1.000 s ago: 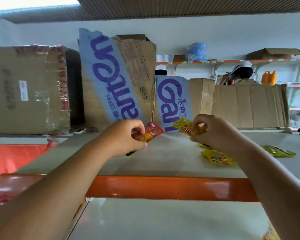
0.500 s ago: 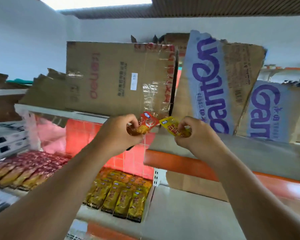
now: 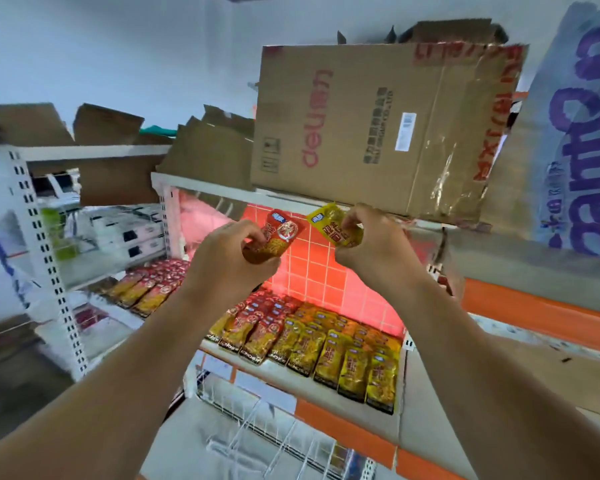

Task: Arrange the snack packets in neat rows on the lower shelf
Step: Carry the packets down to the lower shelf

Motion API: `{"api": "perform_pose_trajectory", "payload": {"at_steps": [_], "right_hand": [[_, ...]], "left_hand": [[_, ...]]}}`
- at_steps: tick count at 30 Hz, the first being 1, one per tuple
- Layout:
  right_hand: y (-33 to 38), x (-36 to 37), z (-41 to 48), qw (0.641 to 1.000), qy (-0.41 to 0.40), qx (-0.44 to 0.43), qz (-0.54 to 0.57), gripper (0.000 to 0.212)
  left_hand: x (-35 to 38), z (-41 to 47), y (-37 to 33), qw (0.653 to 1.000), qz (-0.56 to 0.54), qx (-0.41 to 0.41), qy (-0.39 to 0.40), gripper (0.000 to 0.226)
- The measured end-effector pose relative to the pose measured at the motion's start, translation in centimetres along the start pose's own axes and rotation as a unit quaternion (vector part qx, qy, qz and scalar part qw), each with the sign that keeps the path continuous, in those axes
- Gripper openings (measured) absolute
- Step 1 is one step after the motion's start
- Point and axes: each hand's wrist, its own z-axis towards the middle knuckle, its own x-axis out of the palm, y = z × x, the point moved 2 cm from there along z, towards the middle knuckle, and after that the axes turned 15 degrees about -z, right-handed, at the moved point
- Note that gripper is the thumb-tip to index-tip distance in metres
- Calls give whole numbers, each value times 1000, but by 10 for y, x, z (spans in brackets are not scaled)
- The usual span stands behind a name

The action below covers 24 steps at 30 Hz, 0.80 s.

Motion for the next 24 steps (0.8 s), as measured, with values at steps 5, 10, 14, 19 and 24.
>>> {"api": "perform_pose_trajectory", "payload": {"at_steps": [5, 10, 14, 19, 24], "right_hand": [[6, 57, 5, 999, 32, 15, 40, 32], [-2, 113, 12, 996, 59, 21, 57, 33], [-16, 154, 23, 994, 78, 41, 60, 34], [-39, 201, 45, 993, 83, 54, 59, 35], [-64, 242, 62, 991, 102, 72, 57, 31]], "left_hand": [[-9, -10, 41, 999, 21, -31, -9, 28], [-2, -15, 77, 998, 46, -41, -7, 31], [12, -7, 106, 997, 57, -54, 3, 33], [34, 16, 149, 996, 57, -68, 12, 36], [60, 36, 193, 993, 65, -91, 30, 39]]}}
